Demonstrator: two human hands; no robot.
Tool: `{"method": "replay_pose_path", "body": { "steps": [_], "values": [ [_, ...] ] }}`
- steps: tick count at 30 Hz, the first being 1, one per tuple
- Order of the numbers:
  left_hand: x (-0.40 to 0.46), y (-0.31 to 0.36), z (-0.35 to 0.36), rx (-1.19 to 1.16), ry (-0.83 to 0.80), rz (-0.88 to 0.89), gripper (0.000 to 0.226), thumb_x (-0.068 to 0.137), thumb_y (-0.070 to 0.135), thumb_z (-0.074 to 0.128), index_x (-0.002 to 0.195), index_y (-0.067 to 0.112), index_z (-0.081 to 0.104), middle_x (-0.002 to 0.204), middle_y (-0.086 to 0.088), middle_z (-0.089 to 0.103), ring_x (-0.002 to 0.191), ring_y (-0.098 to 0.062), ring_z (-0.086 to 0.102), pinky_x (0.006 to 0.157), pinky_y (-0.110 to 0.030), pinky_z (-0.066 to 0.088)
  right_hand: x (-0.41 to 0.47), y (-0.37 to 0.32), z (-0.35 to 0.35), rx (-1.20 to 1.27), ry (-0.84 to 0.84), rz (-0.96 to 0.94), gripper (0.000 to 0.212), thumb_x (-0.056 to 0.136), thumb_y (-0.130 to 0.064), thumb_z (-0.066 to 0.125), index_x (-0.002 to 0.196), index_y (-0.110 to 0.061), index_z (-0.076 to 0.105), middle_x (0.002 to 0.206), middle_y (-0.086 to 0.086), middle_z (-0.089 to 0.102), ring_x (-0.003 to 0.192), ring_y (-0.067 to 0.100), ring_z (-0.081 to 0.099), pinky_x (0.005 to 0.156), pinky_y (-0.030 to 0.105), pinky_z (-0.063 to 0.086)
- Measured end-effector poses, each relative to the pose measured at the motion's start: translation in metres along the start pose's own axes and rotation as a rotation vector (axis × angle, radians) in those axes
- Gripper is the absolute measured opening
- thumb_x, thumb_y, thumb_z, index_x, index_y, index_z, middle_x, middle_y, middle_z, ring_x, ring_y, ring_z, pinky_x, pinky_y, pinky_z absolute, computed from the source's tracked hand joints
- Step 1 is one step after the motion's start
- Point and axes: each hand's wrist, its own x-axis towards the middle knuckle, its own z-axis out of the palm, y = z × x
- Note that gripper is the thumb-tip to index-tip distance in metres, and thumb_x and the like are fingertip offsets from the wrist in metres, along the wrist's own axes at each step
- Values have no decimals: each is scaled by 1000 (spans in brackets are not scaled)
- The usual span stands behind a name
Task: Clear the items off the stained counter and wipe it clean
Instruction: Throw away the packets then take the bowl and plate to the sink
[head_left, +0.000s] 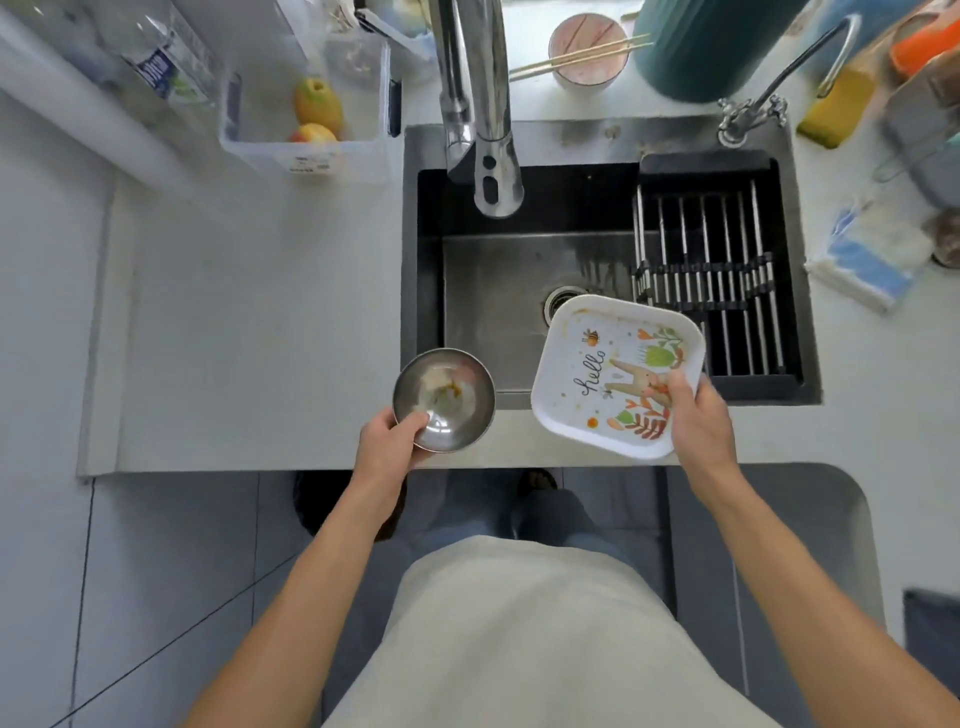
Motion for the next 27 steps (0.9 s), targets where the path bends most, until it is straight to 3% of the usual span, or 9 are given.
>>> {"method": "replay_pose_path", "body": {
  "steps": [5,8,11,15,18,20,25,27],
  "values": [
    [50,55,34,35,-79,2,12,98,9,63,109,7,68,116,-15,74,106,-29,75,78,-32,65,39,-39,29,-141,77,-65,26,104,-52,43,112,-37,61,98,-10,76,88,10,75,73,33,61],
    [74,71,55,26,-75,-26,17,98,9,62,115,5,67,119,-14,72,107,-27,74,81,-33,66,64,-55,47,-254,104,-94,28,106,-51,38,110,-32,57,94,-11,72,81,5,71,62,25,56],
    [99,78,78,-19,-60,-46,21,97,5,60,117,5,67,117,-12,72,103,-23,73,69,-26,64,93,-61,74,-360,109,-52,29,108,-52,34,110,-29,52,92,-8,70,77,14,69,62,33,57],
    [135,71,104,-61,-34,-142,12,99,5,60,108,11,63,114,-9,68,105,-23,69,81,-34,63,127,-48,108,-400,79,55,30,109,-52,33,115,-28,51,101,-1,71,82,22,72,70,41,62],
    [163,60,118,-88,10,-199,10,98,2,59,101,12,61,109,-10,66,98,-23,66,80,-37,60,151,-29,127,-379,60,138,27,110,-50,33,112,-30,50,100,-3,69,73,13,65,58,30,53],
    [181,52,125,-94,39,-225,12,97,1,60,106,9,62,112,-13,68,99,-25,67,77,-37,60,167,-15,136,-337,39,208,28,109,-49,33,113,-30,53,102,-1,69,81,20,68,68,36,59],
    [213,35,139,-71,78,-264,29,94,-1,62,123,3,62,128,-19,67,114,-33,68,87,-43,61,205,13,146,-187,-7,339,37,110,-46,36,124,-22,59,118,9,70,101,31,70,88,48,61],
    [222,30,143,-66,89,-278,30,94,-1,64,124,3,61,129,-18,67,114,-32,68,81,-40,61,218,25,149,-119,-21,380,42,111,-46,37,133,-17,59,123,10,70,104,31,70,87,47,62]
  ]
}}
